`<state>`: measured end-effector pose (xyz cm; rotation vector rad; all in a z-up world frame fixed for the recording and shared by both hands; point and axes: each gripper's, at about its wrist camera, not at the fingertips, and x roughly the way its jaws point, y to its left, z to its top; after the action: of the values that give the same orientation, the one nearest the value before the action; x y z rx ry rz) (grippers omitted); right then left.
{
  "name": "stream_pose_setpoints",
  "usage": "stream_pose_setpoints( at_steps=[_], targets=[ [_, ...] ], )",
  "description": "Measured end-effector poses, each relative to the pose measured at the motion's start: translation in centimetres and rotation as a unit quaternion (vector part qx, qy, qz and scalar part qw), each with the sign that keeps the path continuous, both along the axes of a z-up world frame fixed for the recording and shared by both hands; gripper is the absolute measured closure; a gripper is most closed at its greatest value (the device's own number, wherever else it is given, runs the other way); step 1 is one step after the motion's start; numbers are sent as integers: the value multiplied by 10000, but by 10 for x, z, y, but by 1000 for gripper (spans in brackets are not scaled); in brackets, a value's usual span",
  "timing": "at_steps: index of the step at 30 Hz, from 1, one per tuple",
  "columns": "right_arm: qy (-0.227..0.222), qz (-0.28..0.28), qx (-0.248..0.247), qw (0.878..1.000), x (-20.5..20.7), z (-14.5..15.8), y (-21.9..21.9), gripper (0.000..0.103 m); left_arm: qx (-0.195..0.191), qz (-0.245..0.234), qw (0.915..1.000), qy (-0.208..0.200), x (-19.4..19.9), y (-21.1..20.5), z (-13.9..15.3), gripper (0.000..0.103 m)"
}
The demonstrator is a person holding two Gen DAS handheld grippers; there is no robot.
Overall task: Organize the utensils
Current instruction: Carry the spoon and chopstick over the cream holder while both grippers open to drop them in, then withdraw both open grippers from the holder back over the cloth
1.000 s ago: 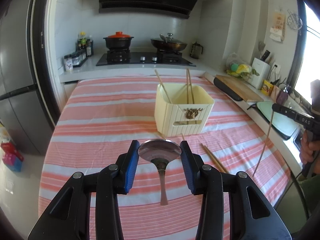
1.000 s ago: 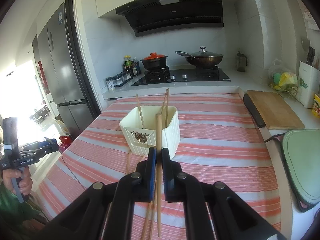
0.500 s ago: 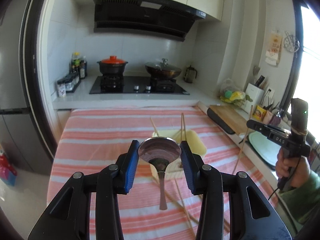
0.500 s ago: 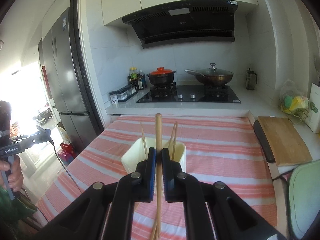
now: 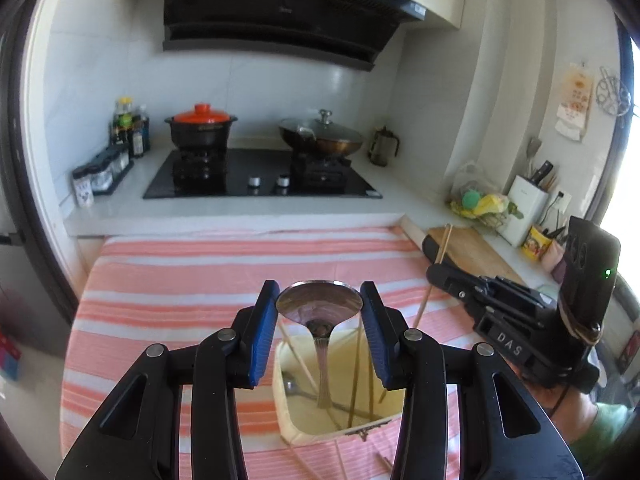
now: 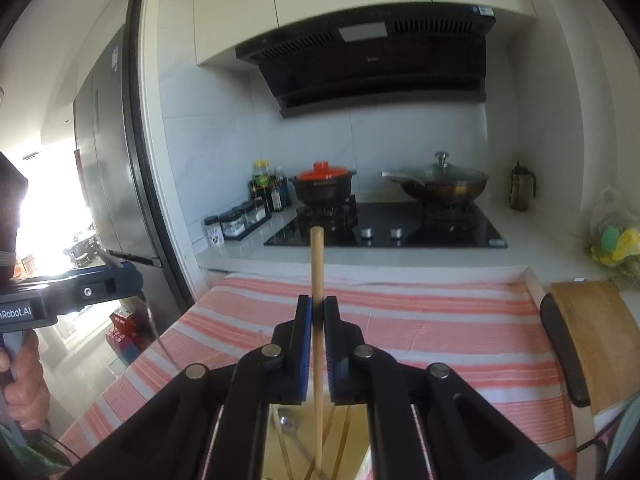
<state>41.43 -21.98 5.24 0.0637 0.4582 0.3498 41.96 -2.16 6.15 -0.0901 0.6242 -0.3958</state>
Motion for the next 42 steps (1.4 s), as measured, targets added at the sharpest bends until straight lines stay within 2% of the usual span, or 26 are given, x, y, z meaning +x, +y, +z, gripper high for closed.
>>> stream_pose_setpoints(
  at_steps=[7, 8, 9, 10, 11, 13, 16, 18, 22, 25, 27, 30, 33, 39, 42],
  targets=[
    [1010, 114, -14, 9948, 24, -74, 5, 95, 339, 46, 9954, 891, 41, -26, -72, 58],
    [1114, 76, -58, 9937, 26, -78, 5, 87, 395, 101, 9947, 946, 40, -26, -76, 50],
    [1178, 6, -87, 9930, 25, -80, 3, 71, 421, 152, 9943, 969, 34, -24, -76, 44],
    [1183, -79, -69, 9929, 21, -78, -2, 64, 407, 189, 9947, 927, 26, -19, -75, 35],
    [1128, -144, -20, 9935, 12, -74, -9, 60, 386, 207, 9954, 848, 16, -12, -72, 25],
    [1014, -91, -5, 9948, -9, -65, -20, 59, 467, 186, 9962, 710, -10, 2, -69, 14],
    [955, -101, -297, 9949, -46, -63, -38, 52, 742, 48, 9955, 596, -56, 22, -72, 7],
    [1017, -188, -564, 9930, -78, -73, -50, 46, 965, -62, 9931, 657, -91, 34, -80, 6],
    [1398, -405, -1126, 9829, -142, -112, -69, 46, 1216, -153, 9883, 911, -157, 46, -107, 5],
    [1741, -482, -1231, 9758, -187, -148, -77, 46, 1104, -17, 9888, 1002, -195, 50, -128, 5],
    [1833, -560, -1203, 9741, -211, -167, -82, 46, 860, 3, 9903, 1094, -210, 48, -146, 5],
    [1930, -813, -1236, 9700, -229, -193, -90, 46, 561, 264, 9899, 1273, -221, 47, -176, 5],
    [1927, -1073, -1203, 9679, -237, -209, -100, 46, 347, 576, 9908, 1178, -223, 51, -199, 5],
    [1862, -1200, -1133, 9686, -239, -220, -101, 46, 788, 972, 9867, 1035, -208, 59, -231, 5],
    [1886, -1190, -1176, 9677, -238, -222, -99, 46, 722, 985, 9850, 1219, -203, 64, -239, 5]
  ],
)
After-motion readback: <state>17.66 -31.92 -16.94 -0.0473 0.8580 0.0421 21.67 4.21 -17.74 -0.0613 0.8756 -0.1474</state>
